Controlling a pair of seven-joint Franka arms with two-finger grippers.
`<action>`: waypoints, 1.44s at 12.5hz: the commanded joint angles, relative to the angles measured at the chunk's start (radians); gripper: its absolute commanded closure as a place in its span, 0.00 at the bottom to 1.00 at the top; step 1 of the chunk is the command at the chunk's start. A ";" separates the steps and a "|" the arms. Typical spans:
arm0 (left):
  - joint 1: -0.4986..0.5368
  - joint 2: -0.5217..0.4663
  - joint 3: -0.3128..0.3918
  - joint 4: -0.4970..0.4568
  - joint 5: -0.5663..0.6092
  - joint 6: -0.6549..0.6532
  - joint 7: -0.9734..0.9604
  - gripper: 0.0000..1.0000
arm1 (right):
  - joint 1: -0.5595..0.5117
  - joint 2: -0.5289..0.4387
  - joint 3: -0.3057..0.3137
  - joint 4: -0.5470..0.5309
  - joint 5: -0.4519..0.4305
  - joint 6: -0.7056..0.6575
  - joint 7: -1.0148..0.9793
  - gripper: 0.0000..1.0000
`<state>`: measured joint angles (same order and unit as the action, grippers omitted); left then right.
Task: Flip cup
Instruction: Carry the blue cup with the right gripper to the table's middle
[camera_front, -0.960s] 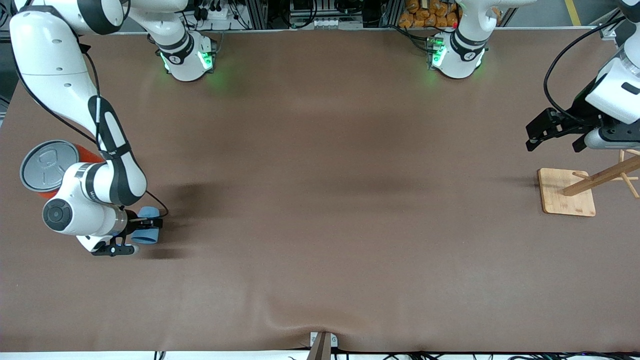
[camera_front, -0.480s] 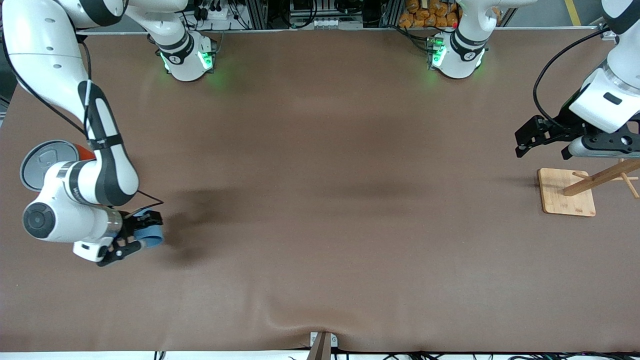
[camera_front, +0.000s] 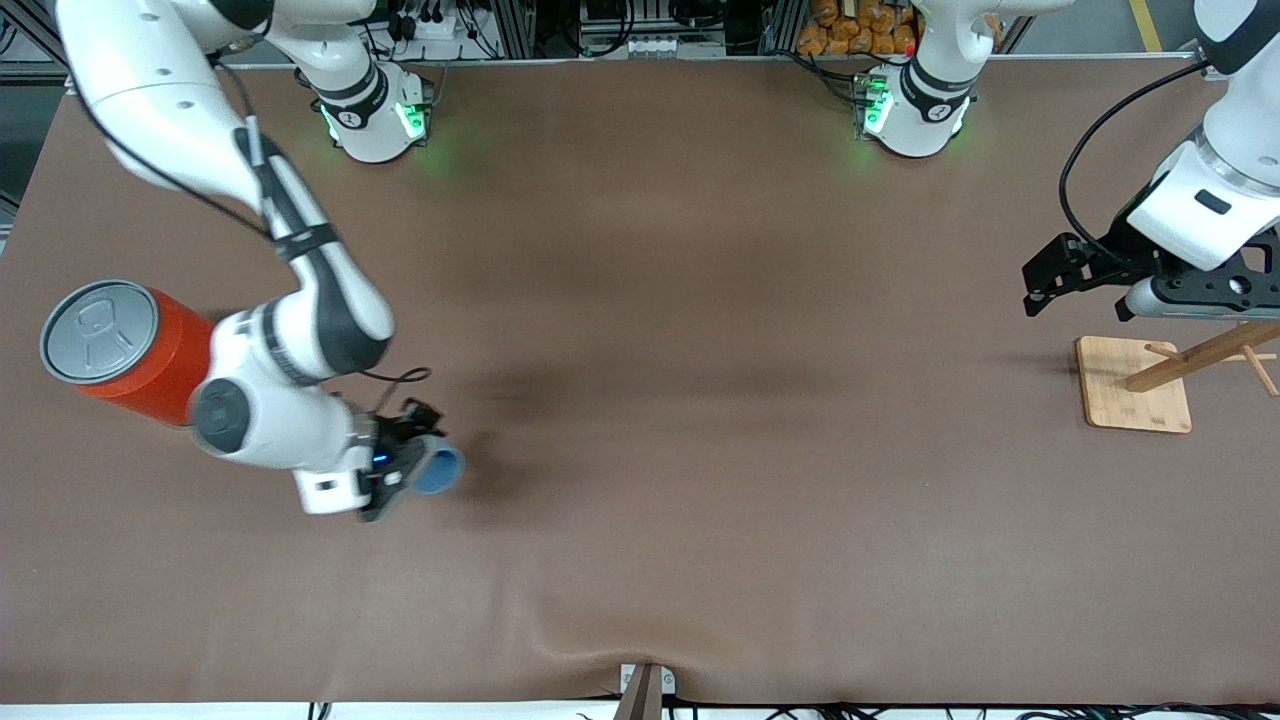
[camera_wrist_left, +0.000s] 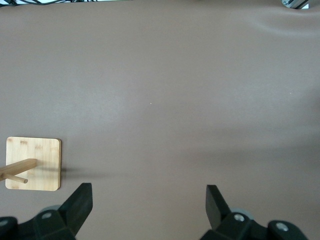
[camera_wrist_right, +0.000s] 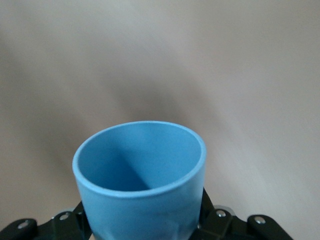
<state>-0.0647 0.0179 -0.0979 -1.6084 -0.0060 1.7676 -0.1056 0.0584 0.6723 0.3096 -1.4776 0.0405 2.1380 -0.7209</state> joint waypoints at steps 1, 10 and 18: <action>0.005 -0.001 -0.003 0.002 -0.005 0.010 -0.006 0.00 | 0.156 0.023 -0.004 0.010 -0.017 0.107 -0.058 0.45; 0.019 -0.013 -0.002 -0.002 -0.005 -0.005 -0.005 0.00 | 0.359 0.135 -0.043 0.019 -0.289 0.234 -0.116 0.46; 0.016 0.040 -0.002 -0.019 -0.072 0.001 -0.023 0.00 | 0.362 0.127 -0.063 0.000 -0.415 0.201 -0.155 0.00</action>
<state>-0.0482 0.0440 -0.0945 -1.6335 -0.0577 1.7659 -0.1181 0.4266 0.8011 0.2430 -1.4784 -0.3428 2.3477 -0.8593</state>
